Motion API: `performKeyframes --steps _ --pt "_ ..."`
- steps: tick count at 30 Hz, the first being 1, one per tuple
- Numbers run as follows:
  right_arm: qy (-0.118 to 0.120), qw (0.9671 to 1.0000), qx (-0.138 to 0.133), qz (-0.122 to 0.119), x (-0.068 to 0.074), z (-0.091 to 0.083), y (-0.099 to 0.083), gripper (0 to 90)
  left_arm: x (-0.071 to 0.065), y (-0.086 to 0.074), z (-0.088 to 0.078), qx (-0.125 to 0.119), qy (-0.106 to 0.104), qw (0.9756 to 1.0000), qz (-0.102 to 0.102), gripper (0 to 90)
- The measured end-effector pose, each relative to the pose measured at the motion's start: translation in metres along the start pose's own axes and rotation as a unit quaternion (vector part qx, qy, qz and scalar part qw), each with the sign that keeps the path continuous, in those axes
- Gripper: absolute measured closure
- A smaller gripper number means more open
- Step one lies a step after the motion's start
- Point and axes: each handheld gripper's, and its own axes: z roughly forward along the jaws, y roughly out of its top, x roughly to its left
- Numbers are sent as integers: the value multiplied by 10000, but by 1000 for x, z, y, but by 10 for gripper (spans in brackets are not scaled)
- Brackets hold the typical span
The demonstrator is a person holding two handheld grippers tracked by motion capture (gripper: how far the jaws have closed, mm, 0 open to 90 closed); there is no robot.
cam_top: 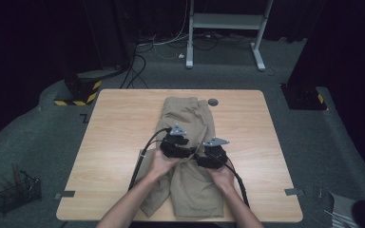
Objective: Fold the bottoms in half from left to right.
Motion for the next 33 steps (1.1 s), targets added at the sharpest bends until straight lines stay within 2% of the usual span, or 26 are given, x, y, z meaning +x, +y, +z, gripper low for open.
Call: performKeyframes --steps 3,7,11,12,14,17,22,26,28,31,33 --pt "42 10000 -57 -67 2 -13 -5 389 9 -11 -25 -37 318 9995 -45 384" --pt "177 9996 -50 -231 11 -27 -13 392 17 -39 -46 149 669 9976 -46 346" --pt "222 9986 179 -454 21 -25 -20 402 25 -70 -48 434 824 9952 -291 344" --pt "204 9982 274 -483 22 -22 -21 398 26 -76 -46 453 833 9948 -373 347" --pt "174 9984 217 -483 23 -19 -20 414 29 -83 -42 433 908 9938 -466 369" --pt "161 9984 244 -494 21 -13 -14 418 34 -84 -35 337 1010 9927 -566 407" --pt "134 9987 180 -467 12 1 -2 419 50 -73 -24 282 1265 9894 -660 484" --pt "33 9992 154 -370 4 16 11 419 64 -64 -19 308 1301 9869 -906 505" --pt "-28 9994 154 -302 3 20 14 419 69 -64 -22 293 1238 9858 -1094 515" --pt "-80 9994 219 -270 4 17 13 426 71 -66 -35 162 1367 9830 -1213 494" --pt "-2 9996 187 -190 5 8 8 426 69 -67 -45 94 1532 9809 -1195 470"
